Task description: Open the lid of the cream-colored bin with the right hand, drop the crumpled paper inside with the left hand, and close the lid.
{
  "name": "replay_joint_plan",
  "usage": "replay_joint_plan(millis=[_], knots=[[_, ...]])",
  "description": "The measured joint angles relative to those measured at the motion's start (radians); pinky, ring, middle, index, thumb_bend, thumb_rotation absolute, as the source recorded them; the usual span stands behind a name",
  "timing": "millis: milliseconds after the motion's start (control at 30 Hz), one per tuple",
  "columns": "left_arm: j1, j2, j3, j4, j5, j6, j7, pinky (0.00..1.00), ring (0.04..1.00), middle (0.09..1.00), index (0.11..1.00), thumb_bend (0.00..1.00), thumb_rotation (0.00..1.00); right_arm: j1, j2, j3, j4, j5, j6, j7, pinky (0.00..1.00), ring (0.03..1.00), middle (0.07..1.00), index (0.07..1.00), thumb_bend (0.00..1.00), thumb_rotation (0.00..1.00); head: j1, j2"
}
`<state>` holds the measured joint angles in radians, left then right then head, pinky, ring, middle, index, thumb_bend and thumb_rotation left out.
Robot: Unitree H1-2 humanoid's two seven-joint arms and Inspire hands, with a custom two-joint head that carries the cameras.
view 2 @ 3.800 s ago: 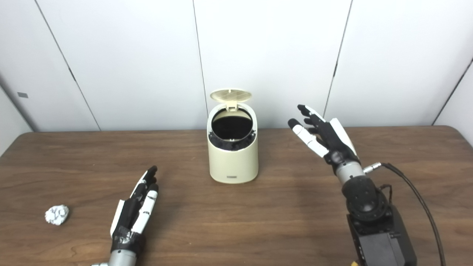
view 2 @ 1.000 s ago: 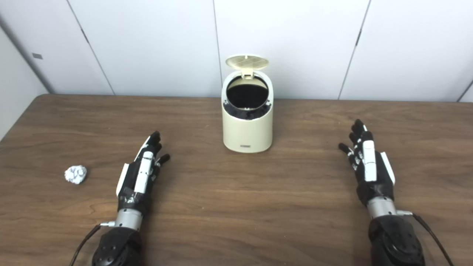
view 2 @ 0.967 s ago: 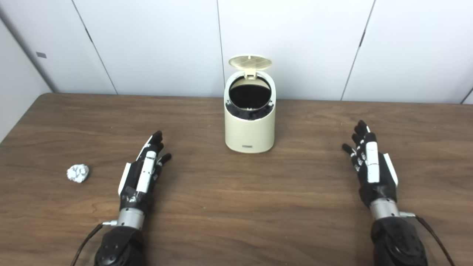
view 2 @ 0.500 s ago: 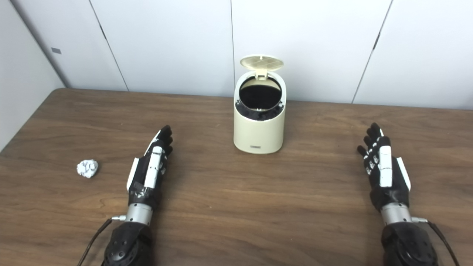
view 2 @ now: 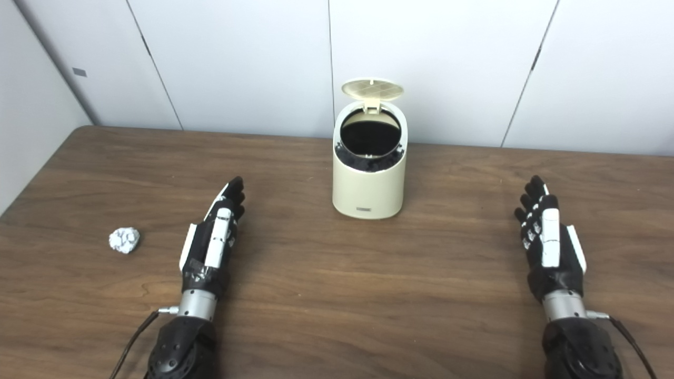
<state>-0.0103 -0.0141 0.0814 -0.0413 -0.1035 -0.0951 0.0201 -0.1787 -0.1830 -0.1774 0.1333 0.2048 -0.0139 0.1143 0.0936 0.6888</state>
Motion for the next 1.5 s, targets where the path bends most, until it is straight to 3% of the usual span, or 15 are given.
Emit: replay_joint_plan(millis=[233,533,667,900,933,1000,1033,1133,1500], knots=[[-0.001,0.007,-0.002,0.0,0.007,0.002,0.0,0.99,0.983,0.973,0.943,0.34,0.83,0.013,0.006,0.002,-0.022,-0.018,0.002,-0.009,1.0,1.0,0.997,0.988,0.56,1.0,0.031,-0.006],[-0.002,0.005,-0.009,0.003,0.017,-0.001,0.0,0.99,0.99,0.982,0.951,0.29,0.83,0.02,0.008,0.001,-0.031,-0.016,0.009,-0.014,1.0,0.99,0.981,0.97,0.54,1.0,0.179,-0.044],[-0.004,0.004,-0.017,0.009,0.033,-0.017,0.003,1.0,0.99,0.973,0.948,0.3,0.84,0.035,0.008,0.002,-0.094,-0.016,0.051,-0.017,0.99,0.963,0.959,0.955,0.53,1.0,0.228,-0.066],[-0.012,-0.006,-0.026,0.023,0.075,-0.039,0.02,0.98,0.983,0.976,0.95,0.3,0.78,0.046,0.024,0.005,-0.236,-0.02,0.183,-0.057,0.86,0.91,0.914,0.917,0.5,1.0,0.305,-0.107],[-0.014,-0.008,-0.027,0.027,0.079,-0.041,0.021,0.98,0.98,0.974,0.946,0.3,0.78,0.045,0.026,0.007,-0.237,-0.019,0.187,-0.057,0.85,0.91,0.916,0.918,0.5,1.0,0.319,-0.115],[-0.018,-0.013,-0.028,0.034,0.094,-0.048,0.027,0.97,0.974,0.971,0.944,0.32,0.77,0.044,0.024,0.008,-0.223,-0.011,0.188,-0.044,0.75,0.859,0.877,0.878,0.55,0.95,0.339,-0.126],[-0.02,-0.016,-0.028,0.038,0.097,-0.058,0.031,0.97,0.975,0.97,0.943,0.32,0.76,0.044,0.023,0.007,-0.214,-0.012,0.188,-0.042,0.69,0.819,0.847,0.849,0.56,0.93,0.348,-0.132],[-0.031,-0.021,-0.03,0.05,0.101,-0.08,0.039,0.97,0.972,0.967,0.938,0.34,0.76,0.049,0.019,0.005,-0.214,-0.028,0.197,-0.05,0.62,0.781,0.816,0.823,0.55,0.91,0.362,-0.141],[-0.047,-0.031,-0.044,0.076,0.141,-0.106,0.055,0.98,0.969,0.96,0.936,0.39,0.76,0.055,-0.002,0.001,-0.228,-0.034,0.202,-0.043,0.54,0.73,0.777,0.799,0.52,0.89,0.365,-0.15]])
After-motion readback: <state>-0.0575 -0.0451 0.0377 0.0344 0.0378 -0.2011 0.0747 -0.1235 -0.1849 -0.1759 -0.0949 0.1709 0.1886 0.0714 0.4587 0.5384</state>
